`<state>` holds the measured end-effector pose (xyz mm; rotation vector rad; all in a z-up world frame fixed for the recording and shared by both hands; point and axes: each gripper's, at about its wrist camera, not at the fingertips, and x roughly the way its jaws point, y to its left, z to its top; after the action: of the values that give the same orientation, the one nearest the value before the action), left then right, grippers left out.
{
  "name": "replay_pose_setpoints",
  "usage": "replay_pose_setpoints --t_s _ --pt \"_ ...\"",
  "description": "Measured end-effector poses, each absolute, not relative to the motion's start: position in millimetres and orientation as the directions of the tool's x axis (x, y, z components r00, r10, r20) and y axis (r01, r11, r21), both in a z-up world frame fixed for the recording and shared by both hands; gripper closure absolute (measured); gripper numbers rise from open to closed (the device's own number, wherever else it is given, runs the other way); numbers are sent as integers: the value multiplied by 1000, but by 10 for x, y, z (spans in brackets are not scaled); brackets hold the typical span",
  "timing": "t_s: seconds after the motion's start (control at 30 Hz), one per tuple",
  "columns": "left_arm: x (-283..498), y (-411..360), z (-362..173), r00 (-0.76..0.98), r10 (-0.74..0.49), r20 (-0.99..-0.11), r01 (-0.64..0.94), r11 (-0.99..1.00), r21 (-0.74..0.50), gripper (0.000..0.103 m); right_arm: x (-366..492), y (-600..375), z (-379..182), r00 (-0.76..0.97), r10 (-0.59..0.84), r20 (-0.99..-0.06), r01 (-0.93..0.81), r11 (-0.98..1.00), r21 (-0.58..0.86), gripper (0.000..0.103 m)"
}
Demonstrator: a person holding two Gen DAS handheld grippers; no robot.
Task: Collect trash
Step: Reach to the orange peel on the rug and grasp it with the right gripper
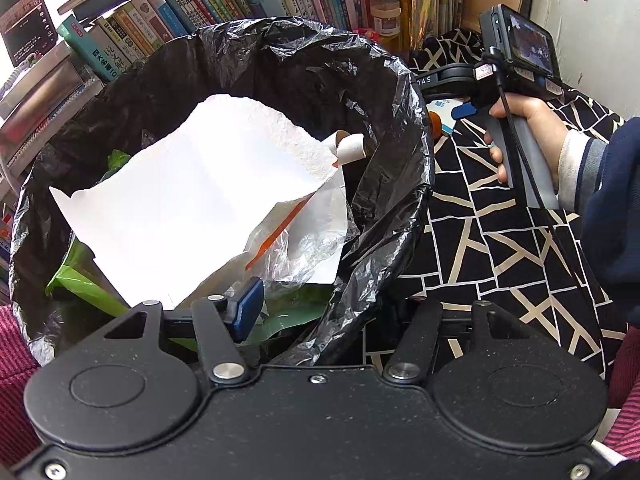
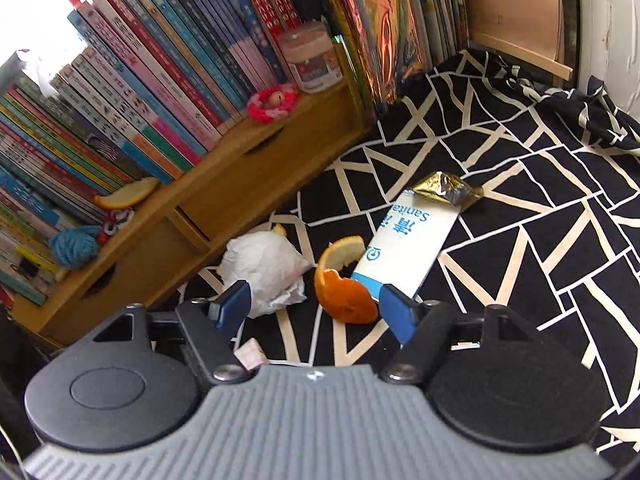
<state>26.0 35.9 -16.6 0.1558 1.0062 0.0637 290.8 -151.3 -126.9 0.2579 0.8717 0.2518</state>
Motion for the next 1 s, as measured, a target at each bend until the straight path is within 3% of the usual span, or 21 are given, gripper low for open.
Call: replay_pose_setpoints --t_s 0.47,0.57,0.63,0.7,0.9,0.97,1.0 --pt "288 387 -177 525 122 -842 13 988 151 45 3006 -1275 -1567 634 242 -734 -165 970 177 29" --pt "298 390 -186 521 121 -845 14 989 150 45 3017 -1266 -1596 639 215 -739 -161 976 145 39" --pt "301 390 -188 521 122 -845 13 988 151 45 3018 -1269 -1612 641 200 -741 -155 979 130 53" --pt "304 389 -188 521 122 -845 14 988 151 45 3020 -1282 -1620 645 176 -743 -137 984 113 60" --pt "308 385 -193 522 124 -844 16 988 155 45 3008 -1343 -1484 633 157 -759 -84 987 134 63" --pt "307 387 -195 520 122 -845 14 988 151 45 2999 -1402 -1367 631 156 -760 -60 987 152 97" --pt "307 389 -196 521 122 -845 13 989 150 45 2999 -1450 -1283 626 157 -764 -37 984 173 97"
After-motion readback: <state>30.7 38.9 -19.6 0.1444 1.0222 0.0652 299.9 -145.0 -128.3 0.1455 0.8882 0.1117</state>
